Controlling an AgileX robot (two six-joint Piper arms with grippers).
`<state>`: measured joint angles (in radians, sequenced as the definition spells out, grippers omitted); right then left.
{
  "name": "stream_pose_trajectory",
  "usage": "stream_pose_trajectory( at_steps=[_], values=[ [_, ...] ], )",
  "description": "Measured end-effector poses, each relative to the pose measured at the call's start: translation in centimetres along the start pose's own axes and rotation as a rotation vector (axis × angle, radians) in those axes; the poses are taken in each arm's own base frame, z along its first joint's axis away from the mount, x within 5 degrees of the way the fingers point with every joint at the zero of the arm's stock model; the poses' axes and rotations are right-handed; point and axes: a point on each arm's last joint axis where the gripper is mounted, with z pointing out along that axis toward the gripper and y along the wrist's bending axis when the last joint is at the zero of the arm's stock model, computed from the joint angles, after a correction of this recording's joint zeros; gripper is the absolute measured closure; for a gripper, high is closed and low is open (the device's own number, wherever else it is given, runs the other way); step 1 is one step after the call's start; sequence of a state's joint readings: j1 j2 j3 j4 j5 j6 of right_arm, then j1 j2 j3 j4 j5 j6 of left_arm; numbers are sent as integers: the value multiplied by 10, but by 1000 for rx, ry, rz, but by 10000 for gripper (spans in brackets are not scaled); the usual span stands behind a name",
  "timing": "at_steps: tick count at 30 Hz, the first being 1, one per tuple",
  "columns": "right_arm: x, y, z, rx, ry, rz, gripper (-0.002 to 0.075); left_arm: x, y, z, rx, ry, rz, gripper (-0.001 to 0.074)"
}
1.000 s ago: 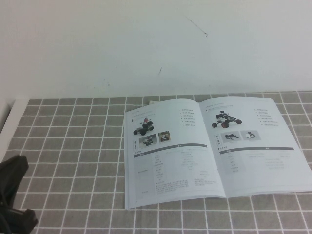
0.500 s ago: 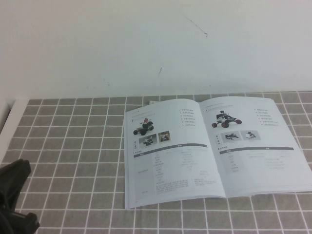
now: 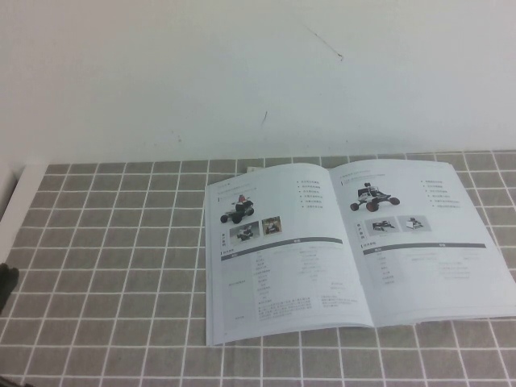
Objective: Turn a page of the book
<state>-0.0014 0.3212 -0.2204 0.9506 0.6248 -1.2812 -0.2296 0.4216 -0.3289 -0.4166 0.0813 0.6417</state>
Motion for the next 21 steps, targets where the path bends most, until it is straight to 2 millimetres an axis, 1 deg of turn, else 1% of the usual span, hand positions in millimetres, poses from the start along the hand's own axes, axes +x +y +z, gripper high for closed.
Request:
stream_pose_trajectory(
  at_steps=[3,6,8,12,14,17,19,21],
  values=[
    [0,0,0,0,0,0,727,1,2,-10,-39,-28,95,738],
    [0,0,0,-2,1,0,727,10,2,-19,-76,-47,125,738],
    [0,0,0,-3,1,0,727,25,0,-25,-111,-46,131,738],
    [0,0,0,-4,1,0,727,60,-7,-31,-153,-27,118,738],
    [0,0,0,-4,1,0,727,74,-10,-33,-166,-30,32,738],
    [0,1,0,-8,2,0,727,83,-12,-34,-181,-48,-199,738],
    [0,1,0,-10,3,0,727,89,-13,-34,-182,-38,-307,738],
    [0,1,0,-12,3,0,727,96,-14,-34,-184,2,-355,738]
  ],
)
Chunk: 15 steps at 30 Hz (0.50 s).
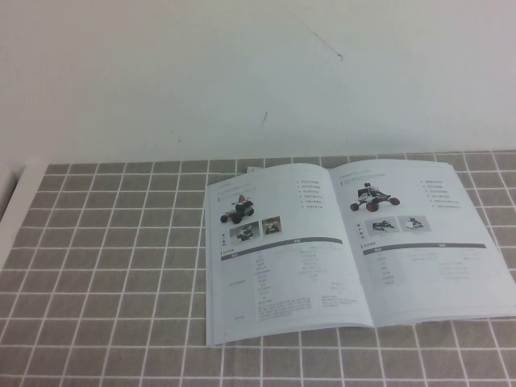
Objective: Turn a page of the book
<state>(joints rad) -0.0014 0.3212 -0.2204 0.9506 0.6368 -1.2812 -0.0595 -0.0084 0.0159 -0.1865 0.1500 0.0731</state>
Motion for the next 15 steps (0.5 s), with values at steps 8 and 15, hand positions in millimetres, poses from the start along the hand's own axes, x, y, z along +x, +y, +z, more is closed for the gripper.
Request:
stream_pose_trajectory(
  at_steps=[8,15],
  values=[
    [0,0,0,-2,1,0,727,11,4,0,-41,99,2,738],
    [0,0,0,-3,1,0,727,16,4,-1,-45,167,4,738]
  ],
)
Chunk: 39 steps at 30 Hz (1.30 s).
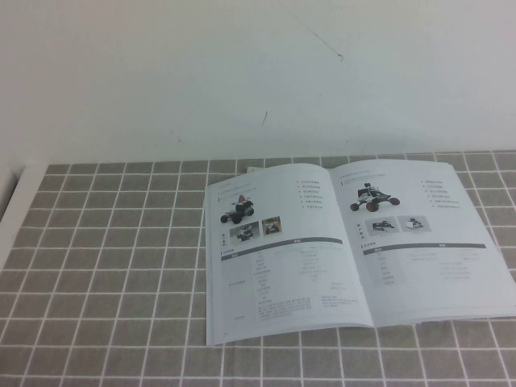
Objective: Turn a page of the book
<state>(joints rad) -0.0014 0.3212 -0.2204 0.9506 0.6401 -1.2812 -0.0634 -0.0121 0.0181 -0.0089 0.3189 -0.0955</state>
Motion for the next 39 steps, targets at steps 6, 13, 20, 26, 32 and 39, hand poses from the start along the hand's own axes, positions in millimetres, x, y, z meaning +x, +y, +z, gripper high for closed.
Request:
stream_pose_trajectory(
  at_steps=[6,13,20,26,32,39],
  values=[
    [0,0,0,0,0,0,727,0,0,0,1,0,-2,738],
    [0,0,0,0,0,0,727,0,0,0,1,1,-2,738],
    [0,0,0,0,0,0,727,0,0,0,1,5,-5,738],
    [0,-1,0,14,-4,-54,727,0,0,0,1,7,-5,738],
    [-1,-4,0,47,-11,-62,727,0,0,0,1,10,-9,738],
    [-1,-5,0,54,-15,-65,727,0,0,0,1,10,-9,738]
  ],
)
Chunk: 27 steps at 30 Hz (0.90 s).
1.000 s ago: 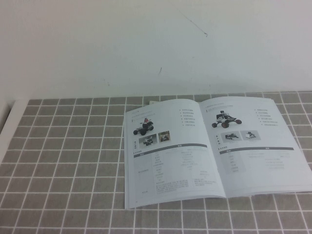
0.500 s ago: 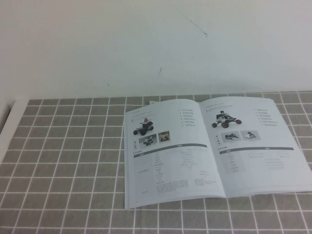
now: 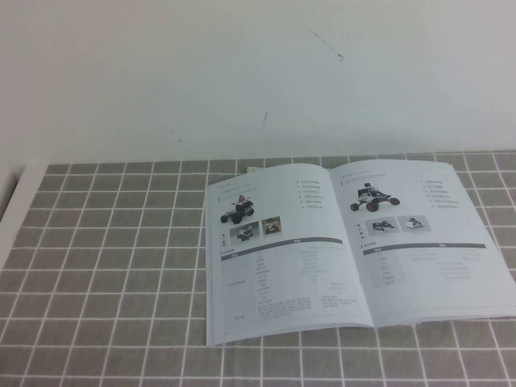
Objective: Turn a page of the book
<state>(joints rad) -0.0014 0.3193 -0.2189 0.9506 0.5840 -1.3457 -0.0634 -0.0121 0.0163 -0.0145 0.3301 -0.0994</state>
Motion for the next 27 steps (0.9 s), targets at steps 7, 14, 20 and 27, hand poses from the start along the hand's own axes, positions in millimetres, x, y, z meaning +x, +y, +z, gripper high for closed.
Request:
stream_pose_trajectory(
  at_steps=[7,14,20,27],
  values=[
    [-9,6,-20,107,-165,-35,727,0,0,0,0,0,0,738],
    [1,0,-39,320,-179,126,728,0,0,0,0,0,6,738],
    [13,-18,-44,535,-167,344,728,0,0,0,0,0,8,738],
    [48,-17,-23,560,-132,369,728,0,0,0,0,0,8,738]
  ],
)
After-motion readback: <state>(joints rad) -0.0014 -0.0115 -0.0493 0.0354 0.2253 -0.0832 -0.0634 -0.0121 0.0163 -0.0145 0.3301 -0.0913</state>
